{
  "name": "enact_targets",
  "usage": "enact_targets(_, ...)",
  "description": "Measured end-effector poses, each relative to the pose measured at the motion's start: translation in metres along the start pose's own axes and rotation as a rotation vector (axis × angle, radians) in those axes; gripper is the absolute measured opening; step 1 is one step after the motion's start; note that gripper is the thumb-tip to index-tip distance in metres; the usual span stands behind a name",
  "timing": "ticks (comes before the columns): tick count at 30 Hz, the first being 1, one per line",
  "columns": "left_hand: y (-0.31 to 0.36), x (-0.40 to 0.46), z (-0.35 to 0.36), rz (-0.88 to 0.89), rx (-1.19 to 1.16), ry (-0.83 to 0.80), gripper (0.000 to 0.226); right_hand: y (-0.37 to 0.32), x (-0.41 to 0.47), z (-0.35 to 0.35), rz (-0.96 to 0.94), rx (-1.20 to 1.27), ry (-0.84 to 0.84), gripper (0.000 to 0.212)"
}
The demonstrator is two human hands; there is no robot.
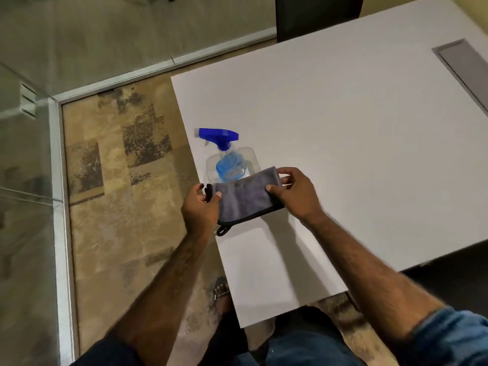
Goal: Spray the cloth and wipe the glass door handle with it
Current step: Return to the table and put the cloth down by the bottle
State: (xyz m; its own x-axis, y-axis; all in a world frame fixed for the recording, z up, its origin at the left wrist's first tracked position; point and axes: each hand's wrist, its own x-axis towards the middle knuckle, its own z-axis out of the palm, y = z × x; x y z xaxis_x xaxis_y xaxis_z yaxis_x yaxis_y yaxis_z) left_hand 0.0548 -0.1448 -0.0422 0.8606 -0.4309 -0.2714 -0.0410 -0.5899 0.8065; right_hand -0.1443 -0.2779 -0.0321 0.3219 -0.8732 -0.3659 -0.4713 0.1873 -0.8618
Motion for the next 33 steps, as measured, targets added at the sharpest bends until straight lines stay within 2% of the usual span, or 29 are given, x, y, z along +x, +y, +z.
enact_targets(8,0.004,-0.011,0.021,0.135,0.315,0.062,0.065,0.003,0.020,0.004,-0.113,-0.210,-0.084,0.052)
enact_targets(17,0.003,-0.012,0.036,-0.012,0.439,0.010,0.074,0.002,0.019,0.010,-0.187,-0.371,-0.103,0.053)
enact_targets(21,0.006,-0.009,0.038,-0.063,0.433,0.006,0.071,0.000,0.018,0.015,-0.234,-0.414,-0.096,0.052)
enact_targets(24,0.004,-0.011,0.036,-0.034,0.366,0.030,0.067,-0.001,0.015,0.012,-0.297,-0.431,-0.091,0.055)
enact_targets(30,0.002,-0.045,0.014,0.098,0.326,0.175,0.062,-0.016,-0.016,0.008,-0.560,-0.514,0.011,0.050)
enact_targets(33,0.005,-0.060,0.000,0.109,0.315,0.173,0.067,-0.022,-0.029,0.011,-0.663,-0.531,0.009,0.047)
